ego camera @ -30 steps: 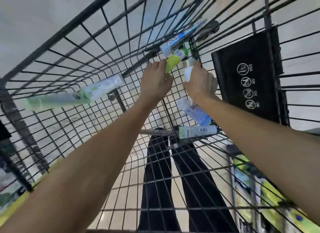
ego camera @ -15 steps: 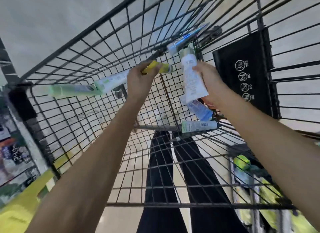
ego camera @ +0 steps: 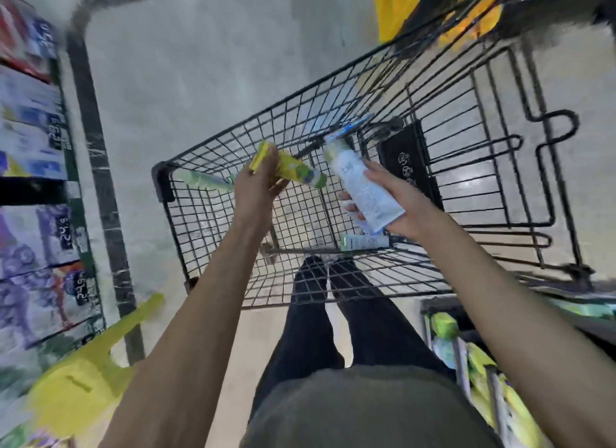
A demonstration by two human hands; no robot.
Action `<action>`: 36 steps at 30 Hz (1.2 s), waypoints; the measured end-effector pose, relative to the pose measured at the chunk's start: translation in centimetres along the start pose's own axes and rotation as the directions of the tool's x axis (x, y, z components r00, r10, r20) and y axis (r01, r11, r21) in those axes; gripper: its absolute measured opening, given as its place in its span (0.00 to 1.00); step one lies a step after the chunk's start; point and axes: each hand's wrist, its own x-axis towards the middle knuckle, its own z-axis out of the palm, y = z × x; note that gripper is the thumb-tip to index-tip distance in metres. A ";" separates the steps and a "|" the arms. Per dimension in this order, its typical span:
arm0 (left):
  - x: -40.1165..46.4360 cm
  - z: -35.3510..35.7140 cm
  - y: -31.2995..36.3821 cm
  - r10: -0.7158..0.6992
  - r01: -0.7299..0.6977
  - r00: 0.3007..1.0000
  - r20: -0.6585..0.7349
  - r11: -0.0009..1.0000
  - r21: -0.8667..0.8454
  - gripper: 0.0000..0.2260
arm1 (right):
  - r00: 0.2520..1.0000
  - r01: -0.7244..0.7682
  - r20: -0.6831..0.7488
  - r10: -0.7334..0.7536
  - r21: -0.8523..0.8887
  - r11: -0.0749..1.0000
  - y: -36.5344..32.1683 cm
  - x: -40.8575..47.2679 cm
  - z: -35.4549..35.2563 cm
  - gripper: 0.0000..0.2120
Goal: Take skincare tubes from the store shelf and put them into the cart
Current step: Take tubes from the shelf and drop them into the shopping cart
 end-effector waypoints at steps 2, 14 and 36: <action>-2.7 0.2 2.2 -0.017 0.014 0.999 -0.038 0.997 -0.070 0.16 | 0.999 -0.039 0.030 0.040 -0.022 0.999 -0.6 -2.9 1.7 0.24; -12.8 0.1 10.1 -0.182 0.198 0.976 0.119 0.970 -0.139 0.05 | 0.958 0.237 -0.045 -0.282 -0.426 0.873 -0.9 -14.4 8.7 0.24; -25.6 -5.1 8.5 0.047 -0.174 0.763 0.645 0.975 0.135 0.18 | 0.565 0.814 -0.515 -0.644 0.222 0.536 16.8 -27.7 14.1 0.18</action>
